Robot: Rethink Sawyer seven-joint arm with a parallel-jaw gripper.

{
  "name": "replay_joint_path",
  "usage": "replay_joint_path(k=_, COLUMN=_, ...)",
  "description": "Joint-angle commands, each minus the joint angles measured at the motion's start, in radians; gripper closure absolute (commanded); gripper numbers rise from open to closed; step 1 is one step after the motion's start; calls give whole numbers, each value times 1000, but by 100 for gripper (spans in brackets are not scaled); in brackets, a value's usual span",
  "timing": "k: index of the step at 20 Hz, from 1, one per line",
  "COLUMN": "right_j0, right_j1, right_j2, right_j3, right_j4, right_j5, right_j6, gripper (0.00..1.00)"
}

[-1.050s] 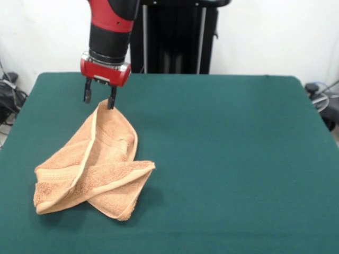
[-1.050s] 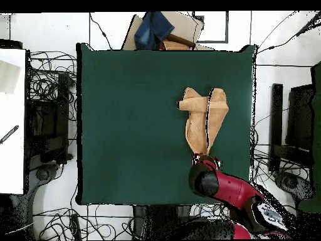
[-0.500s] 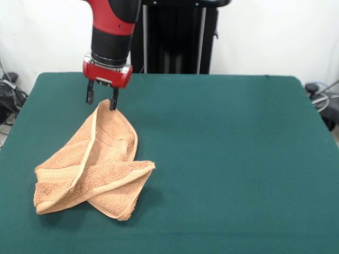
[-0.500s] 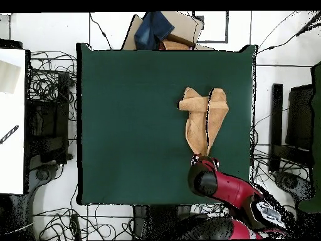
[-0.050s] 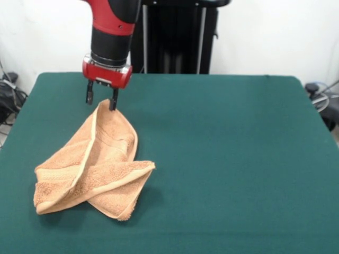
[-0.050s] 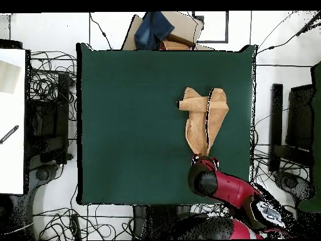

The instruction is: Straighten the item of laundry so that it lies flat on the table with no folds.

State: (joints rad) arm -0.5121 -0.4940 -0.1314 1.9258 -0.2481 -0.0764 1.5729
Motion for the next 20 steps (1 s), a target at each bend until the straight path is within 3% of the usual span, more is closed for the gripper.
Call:
replay_joint_path(k=1, right_j0=13, right_j1=69, right_j2=73, right_j3=-69, right_j4=34, right_j5=2, right_j6=168, gripper=0)
replay_joint_path(k=7, right_j0=21, right_j1=125, right_j2=59, right_j3=-81, right_j4=23, right_j5=-63, right_j6=177, gripper=0)
replay_joint_path(k=15, right_j0=-29, right_j1=120, right_j2=104, right_j3=-81, right_j4=4, right_j5=-133, right_j6=188, gripper=0)
replay_joint_path(k=18, right_j0=-59, right_j1=126, right_j2=128, right_j3=-75, right_j4=-33, right_j5=-257, right_j6=209, gripper=0)
replay_joint_path(k=19, right_j0=-61, right_j1=128, right_j2=130, right_j3=-77, right_j4=-40, right_j5=-272, right_j6=211, gripper=100)
replay_joint_path(k=20, right_j0=-63, right_j1=131, right_j2=130, right_j3=-77, right_j4=-42, right_j5=-291, right_j6=215, gripper=100)
